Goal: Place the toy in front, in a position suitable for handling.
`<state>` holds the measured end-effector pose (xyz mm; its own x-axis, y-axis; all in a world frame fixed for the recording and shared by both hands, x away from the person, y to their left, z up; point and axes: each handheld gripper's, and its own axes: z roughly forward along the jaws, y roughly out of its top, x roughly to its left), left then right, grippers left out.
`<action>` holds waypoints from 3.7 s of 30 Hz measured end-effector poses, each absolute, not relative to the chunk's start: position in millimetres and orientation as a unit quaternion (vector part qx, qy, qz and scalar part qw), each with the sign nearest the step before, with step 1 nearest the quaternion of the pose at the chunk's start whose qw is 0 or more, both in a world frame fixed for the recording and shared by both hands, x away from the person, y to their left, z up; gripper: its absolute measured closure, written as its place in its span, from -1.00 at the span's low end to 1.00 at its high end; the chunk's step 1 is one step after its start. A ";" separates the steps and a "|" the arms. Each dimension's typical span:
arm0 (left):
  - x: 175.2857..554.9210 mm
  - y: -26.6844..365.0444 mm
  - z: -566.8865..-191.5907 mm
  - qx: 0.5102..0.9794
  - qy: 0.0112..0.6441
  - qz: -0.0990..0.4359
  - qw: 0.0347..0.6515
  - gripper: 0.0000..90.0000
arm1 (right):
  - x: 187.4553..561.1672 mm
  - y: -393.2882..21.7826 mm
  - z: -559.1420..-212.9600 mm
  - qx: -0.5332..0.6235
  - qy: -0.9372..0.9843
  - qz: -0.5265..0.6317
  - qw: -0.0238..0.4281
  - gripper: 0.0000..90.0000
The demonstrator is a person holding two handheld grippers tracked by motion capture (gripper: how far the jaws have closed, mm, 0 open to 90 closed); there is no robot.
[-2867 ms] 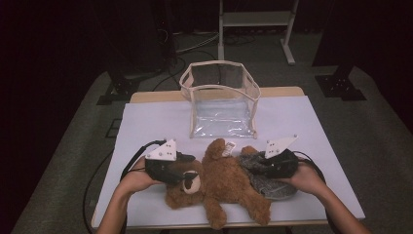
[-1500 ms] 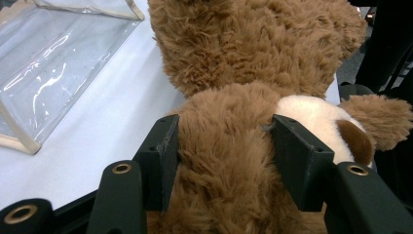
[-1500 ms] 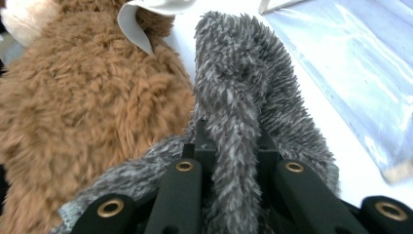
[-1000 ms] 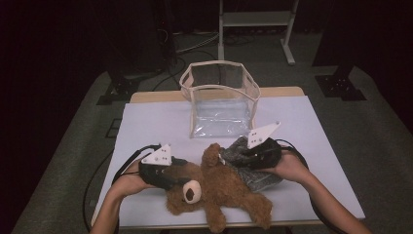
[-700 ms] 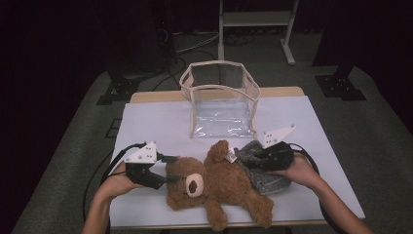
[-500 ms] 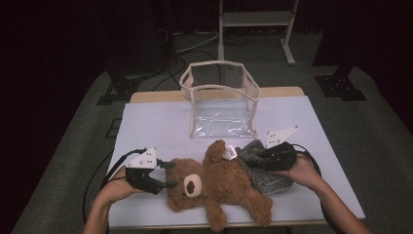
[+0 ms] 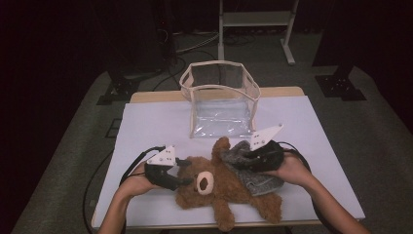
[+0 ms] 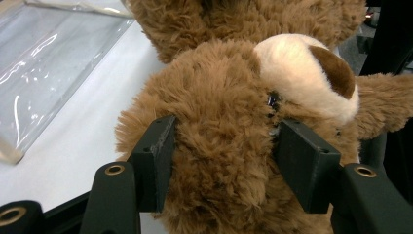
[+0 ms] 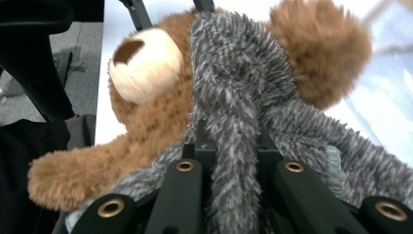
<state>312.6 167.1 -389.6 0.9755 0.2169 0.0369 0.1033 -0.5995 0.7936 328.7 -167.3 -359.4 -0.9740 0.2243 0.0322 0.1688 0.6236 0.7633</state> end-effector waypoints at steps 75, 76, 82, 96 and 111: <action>319.7 116.8 -381.4 0.912 0.050 0.064 0.402 -0.11 | 321.9 -248.3 -361.1 0.189 0.881 0.429 0.066 0.74; 320.0 116.7 -381.0 0.913 0.050 0.065 0.400 -0.12 | 319.7 -242.6 -357.5 0.179 0.880 0.435 0.063 0.74; 318.6 117.8 -380.2 0.914 0.049 0.069 0.396 -0.14 | 316.3 -212.6 -353.0 0.138 0.896 0.418 0.064 0.57; 318.0 117.7 -379.7 0.915 0.049 0.068 0.394 -0.15 | 302.2 -241.4 -340.2 0.155 0.883 0.436 0.075 0.10; 318.5 116.0 -382.1 0.912 0.052 0.064 0.402 -0.12 | 302.1 -201.0 -337.4 0.139 0.899 0.410 0.065 0.81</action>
<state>318.5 116.0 -382.1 0.9865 0.1461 0.0744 0.0435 -0.6706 0.7405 302.1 -201.0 -337.4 -0.9530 0.3029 -0.0033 0.1959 0.6246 0.7560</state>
